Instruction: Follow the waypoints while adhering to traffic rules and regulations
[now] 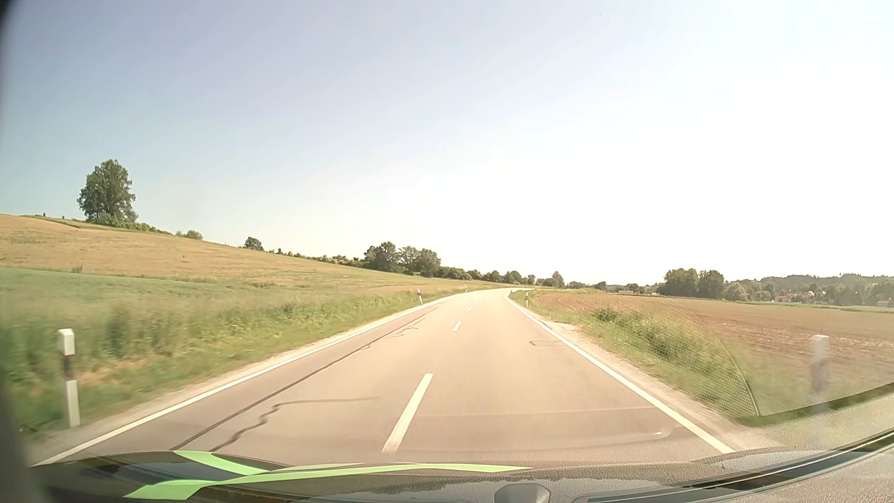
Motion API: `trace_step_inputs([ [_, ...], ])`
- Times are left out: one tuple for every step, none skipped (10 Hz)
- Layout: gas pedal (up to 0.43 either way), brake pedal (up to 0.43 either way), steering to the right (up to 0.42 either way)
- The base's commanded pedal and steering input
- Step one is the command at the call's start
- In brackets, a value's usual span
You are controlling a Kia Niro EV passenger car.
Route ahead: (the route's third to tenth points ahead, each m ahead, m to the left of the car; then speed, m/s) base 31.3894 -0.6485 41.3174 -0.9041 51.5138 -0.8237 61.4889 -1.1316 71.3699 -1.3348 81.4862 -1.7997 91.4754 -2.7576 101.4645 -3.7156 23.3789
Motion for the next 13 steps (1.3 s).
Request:
trace_step_inputs([
  [0.268,0.0,0.004],
  [0.26,0.0,0.004],
  [0.26,0.0,0.004],
  [0.26,0.0,0.004],
  [0.26,0.0,0.004],
  [0.268,0.0,0.004],
  [0.268,0.0,0.004],
  [0.268,0.0,0.004],
  [0.26,0.0,0.004],
  [0.26,0.0,0.004],
  [0.26,0.0,0.004],
  [0.26,0.0,0.005],
  [0.26,0.0,0.004],
])
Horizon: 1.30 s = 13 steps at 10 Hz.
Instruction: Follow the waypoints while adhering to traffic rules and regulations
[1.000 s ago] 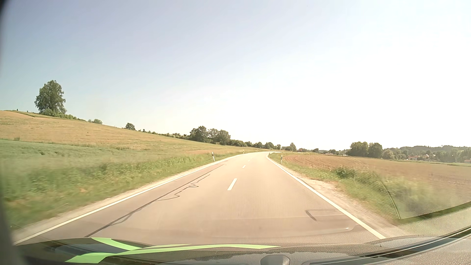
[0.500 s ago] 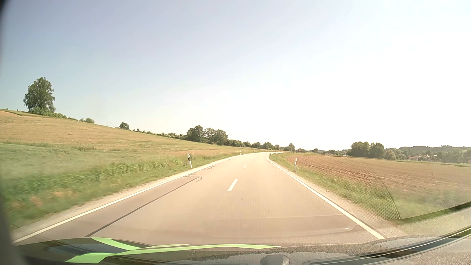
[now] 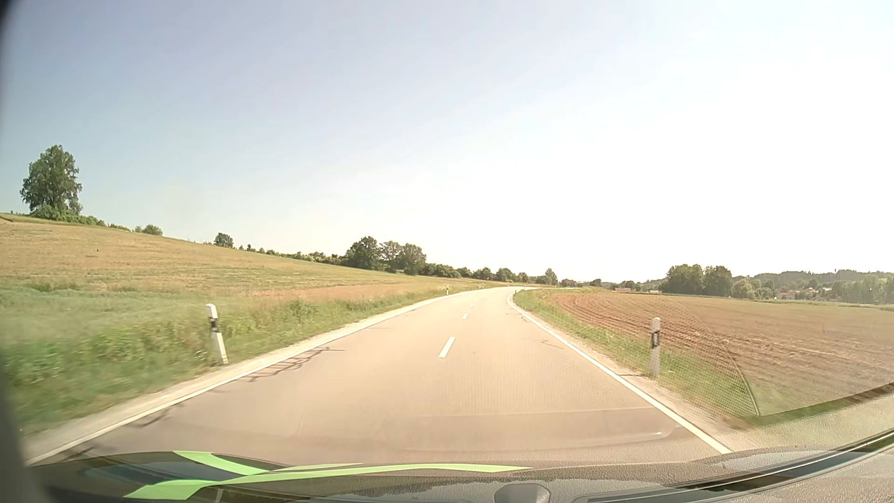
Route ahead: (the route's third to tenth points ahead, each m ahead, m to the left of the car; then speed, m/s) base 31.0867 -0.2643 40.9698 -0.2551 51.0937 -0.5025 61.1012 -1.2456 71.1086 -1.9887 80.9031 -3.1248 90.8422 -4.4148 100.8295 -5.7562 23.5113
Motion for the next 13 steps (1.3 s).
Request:
trace_step_inputs([
  [0.24,0.0,0.004],
  [0.209,0.0,0.004],
  [0.209,0.0,0.004],
  [0.209,0.0,0.004],
  [0.22,0.0,0.003],
  [0.228,0.0,0.004],
  [0.24,0.0,0.004],
  [0.248,0.0,0.004],
  [0.248,0.0,0.004],
  [0.24,0.0,0.004],
  [0.228,0.0,0.004],
  [0.189,0.0,0.005],
  [0.177,0.0,0.005],
])
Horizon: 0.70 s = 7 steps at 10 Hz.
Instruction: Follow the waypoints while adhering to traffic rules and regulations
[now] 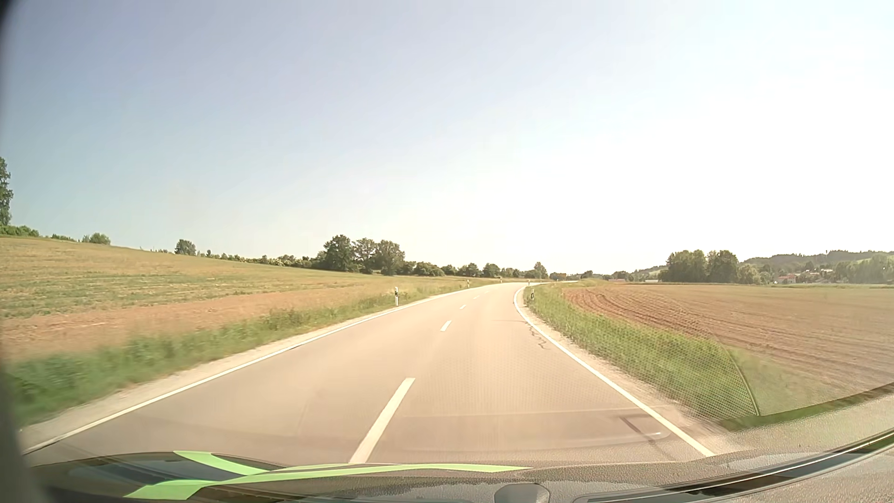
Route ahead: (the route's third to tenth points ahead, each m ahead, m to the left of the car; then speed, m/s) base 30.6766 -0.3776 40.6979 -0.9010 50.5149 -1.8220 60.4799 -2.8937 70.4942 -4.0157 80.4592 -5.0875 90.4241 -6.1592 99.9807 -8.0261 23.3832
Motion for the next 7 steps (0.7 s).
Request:
trace_step_inputs([
  [0.177,0.0,0.004],
  [0.189,0.0,0.005],
  [0.197,0.0,0.005],
  [0.209,0.0,0.005],
  [0.22,0.0,0.005],
  [0.209,0.0,0.005],
  [0.197,0.0,0.005],
])
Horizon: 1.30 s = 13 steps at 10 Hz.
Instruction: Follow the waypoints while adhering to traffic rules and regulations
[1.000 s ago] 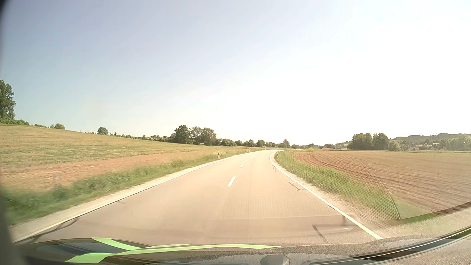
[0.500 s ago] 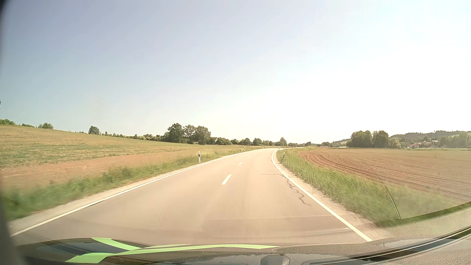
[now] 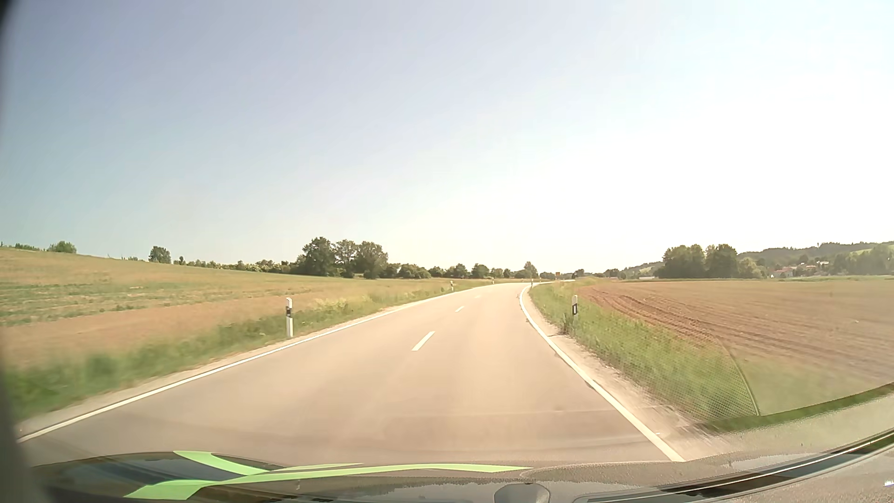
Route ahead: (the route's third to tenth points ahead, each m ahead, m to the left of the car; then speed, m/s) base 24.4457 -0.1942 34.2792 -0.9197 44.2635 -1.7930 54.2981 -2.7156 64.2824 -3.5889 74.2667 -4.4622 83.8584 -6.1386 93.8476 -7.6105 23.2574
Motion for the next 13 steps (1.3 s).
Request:
trace_step_inputs([
  [0.157,0.0,0.006],
  [0.15,0.0,0.006],
  [0.138,0.0,0.007],
  [0.138,0.0,0.007],
  [0.15,0.0,0.007],
  [0.169,0.0,0.007],
  [0.197,0.0,0.007],
  [0.228,0.0,0.009],
  [0.24,0.0,0.011],
  [0.24,0.0,0.012],
  [0.248,0.0,0.013],
  [0.248,0.0,0.013],
  [0.248,0.0,0.012],
])
